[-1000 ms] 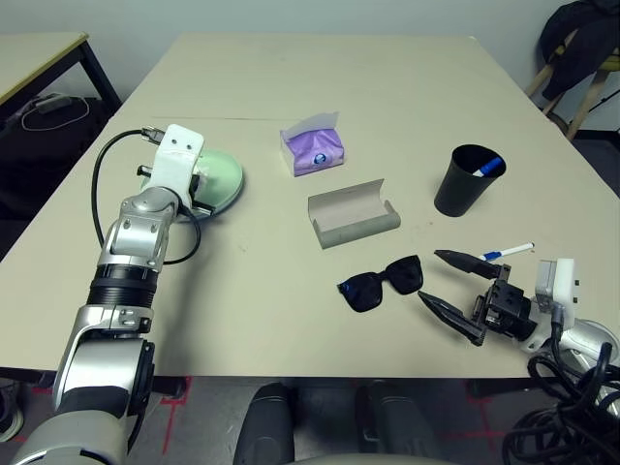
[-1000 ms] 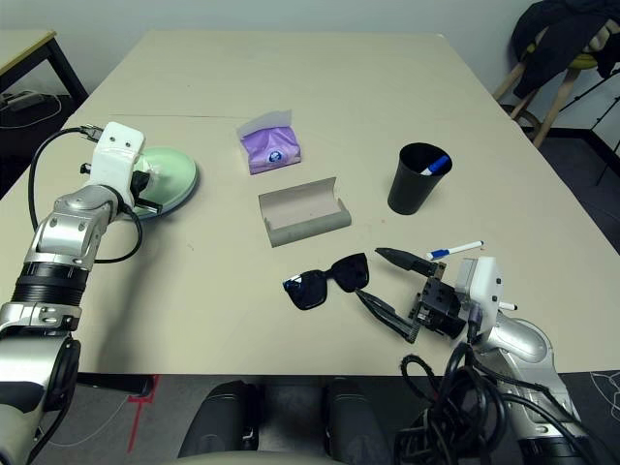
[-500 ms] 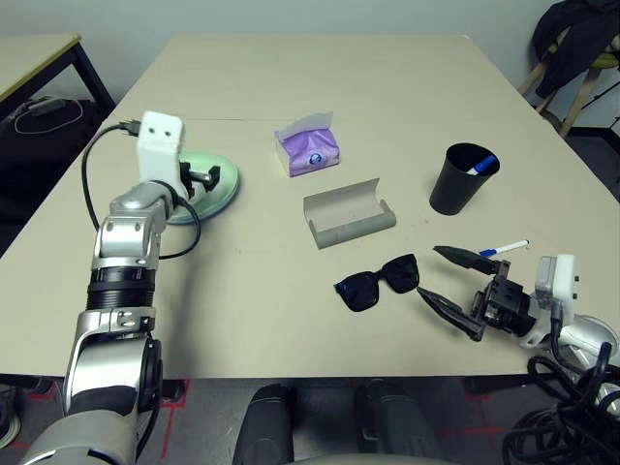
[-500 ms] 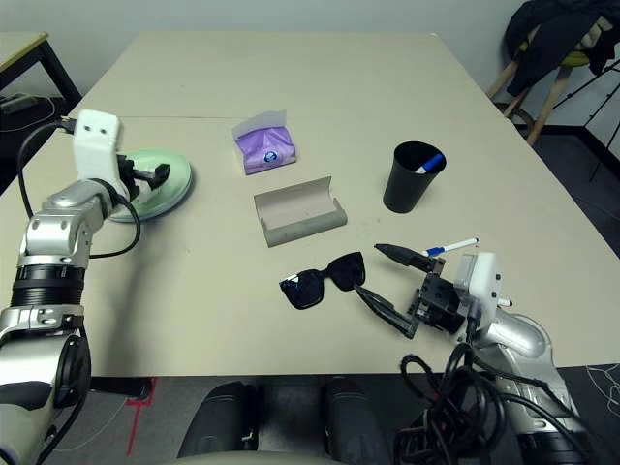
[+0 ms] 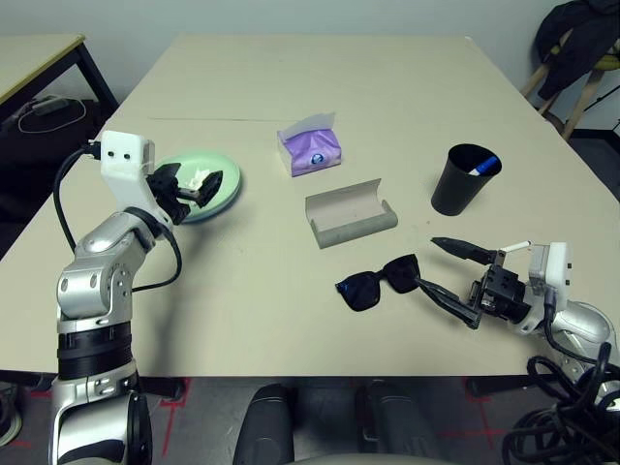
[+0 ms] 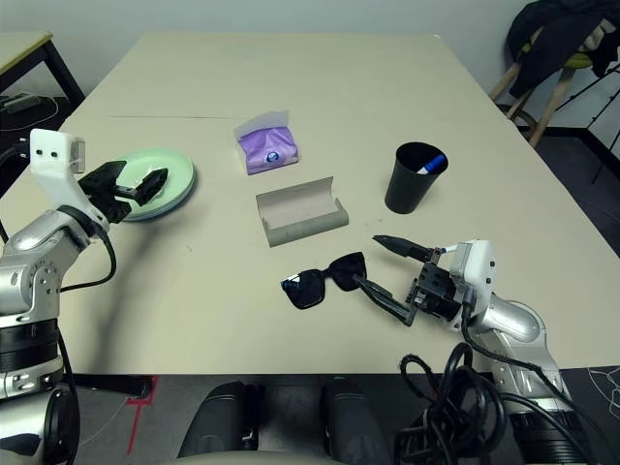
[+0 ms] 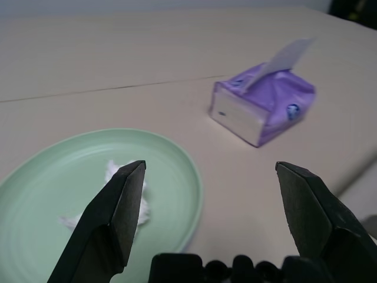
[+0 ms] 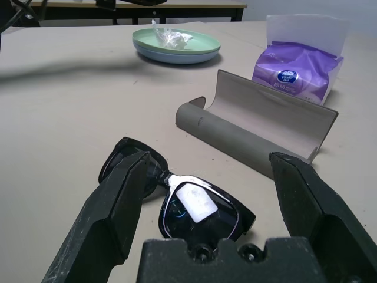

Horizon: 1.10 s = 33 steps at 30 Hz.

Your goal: Organize and tidy the items on the table.

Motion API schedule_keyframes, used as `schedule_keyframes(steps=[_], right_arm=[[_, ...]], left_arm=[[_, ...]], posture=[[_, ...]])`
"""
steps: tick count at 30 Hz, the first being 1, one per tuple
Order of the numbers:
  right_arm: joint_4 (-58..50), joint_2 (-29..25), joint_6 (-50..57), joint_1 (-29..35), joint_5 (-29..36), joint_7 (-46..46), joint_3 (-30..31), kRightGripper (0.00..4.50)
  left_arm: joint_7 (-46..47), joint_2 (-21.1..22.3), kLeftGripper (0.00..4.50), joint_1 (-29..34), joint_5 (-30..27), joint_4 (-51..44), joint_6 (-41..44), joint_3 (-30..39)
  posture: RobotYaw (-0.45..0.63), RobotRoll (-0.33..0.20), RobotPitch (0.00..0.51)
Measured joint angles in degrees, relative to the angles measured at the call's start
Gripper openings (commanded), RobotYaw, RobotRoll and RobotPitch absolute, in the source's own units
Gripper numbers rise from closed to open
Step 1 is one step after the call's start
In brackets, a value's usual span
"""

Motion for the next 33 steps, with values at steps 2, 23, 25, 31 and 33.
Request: schedule_keyframes(steps=[2, 23, 25, 31, 33], right_arm=[[1.1, 0.1, -0.3, -1.0, -0.1, 0.5, 0.0, 4.5], [6.7, -1.2, -0.1, -6.8, -2.4, 2.3, 0.1, 4.5], [6.7, -1.3, 0.5, -7.5, -2.5, 2.3, 0.1, 4.5], [6.7, -2.6, 3.9, -8.9, -3.8, 1.7, 0.4, 4.5], [6.7, -3.2, 4.9, -9.7, -4.2, 1.5, 0.4, 4.5]], left_arm=[[-1.9, 1.4, 4.46, 2.0, -1.6, -1.3, 0.4, 0.1], [-23.3, 6.5, 4.46, 16.3, -4.3, -4.6, -15.7, -2.7], [-24.8, 6.8, 4.46, 16.7, -4.3, -4.6, -16.6, -4.0], [-28.7, 8.5, 4.46, 17.0, -3.6, -4.2, -20.7, -6.2], [-29.8, 8.9, 4.46, 17.0, -3.6, -4.1, -21.7, -6.7]], posture=[[0.08, 0.0, 0.081], [0.09, 0.0, 0.077], [0.09, 0.0, 0.076], [0.08, 0.0, 0.079], [0.08, 0.0, 0.079]])
